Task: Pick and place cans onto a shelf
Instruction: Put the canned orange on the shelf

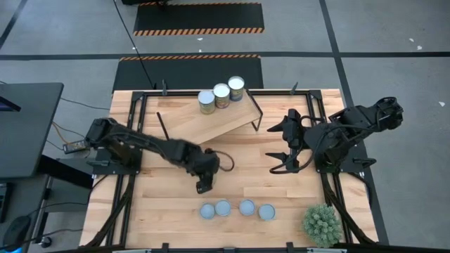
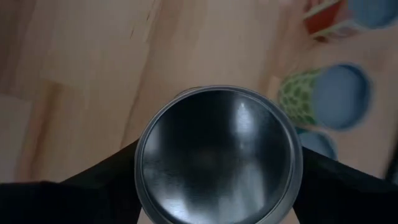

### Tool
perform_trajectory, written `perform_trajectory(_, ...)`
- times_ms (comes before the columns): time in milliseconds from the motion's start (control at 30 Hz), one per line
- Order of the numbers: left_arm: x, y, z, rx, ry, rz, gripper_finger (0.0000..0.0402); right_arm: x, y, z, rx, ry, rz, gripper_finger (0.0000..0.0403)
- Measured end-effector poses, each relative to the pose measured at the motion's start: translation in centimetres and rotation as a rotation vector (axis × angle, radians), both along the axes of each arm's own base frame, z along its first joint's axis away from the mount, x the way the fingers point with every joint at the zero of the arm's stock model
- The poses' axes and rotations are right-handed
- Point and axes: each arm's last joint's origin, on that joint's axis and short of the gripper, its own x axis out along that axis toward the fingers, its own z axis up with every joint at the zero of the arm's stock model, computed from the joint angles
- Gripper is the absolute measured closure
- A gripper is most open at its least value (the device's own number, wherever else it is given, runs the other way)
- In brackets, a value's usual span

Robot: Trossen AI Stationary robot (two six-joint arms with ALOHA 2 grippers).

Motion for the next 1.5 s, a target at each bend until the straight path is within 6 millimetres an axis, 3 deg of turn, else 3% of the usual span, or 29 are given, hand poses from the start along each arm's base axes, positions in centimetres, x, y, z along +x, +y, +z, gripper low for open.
perform_trajectory(200, 0.6, 3.3, 5.8, -0.052, -0.029, -0.093, 0.0090, 0.1, -0.7, -0.2, -0.014, 0.021, -0.026, 0.0030)
perform_trajectory(367, -0.1, 6.7, 10.3, -0.001, -0.050, -0.114, 0.0090, 0.2, -1.0, -0.1, -0.014, 0.020, -0.040, 0.0030)
perform_trajectory(500, -1.1, 9.6, 12.4, 0.048, -0.042, -0.134, 0.0090, 0.3, -1.3, -0.1, -0.014, 0.020, -0.056, 0.0030)
perform_trajectory(1033, -5.4, 21.1, 12.1, 0.183, 0.101, -0.156, 0.0090, 0.6, -2.2, -0.1, 0.019, 0.010, -0.118, 0.0030)
perform_trajectory(1233, -6.5, 23.1, 12.1, 0.205, 0.107, -0.161, 0.0090, 0.7, -2.2, -0.1, 0.025, 0.003, -0.122, 0.0030)
perform_trajectory(1500, -6.0, 24.5, 11.2, 0.215, 0.111, -0.177, 0.0090, 0.8, -2.6, -0.1, 0.022, 0.004, -0.137, 0.0030)
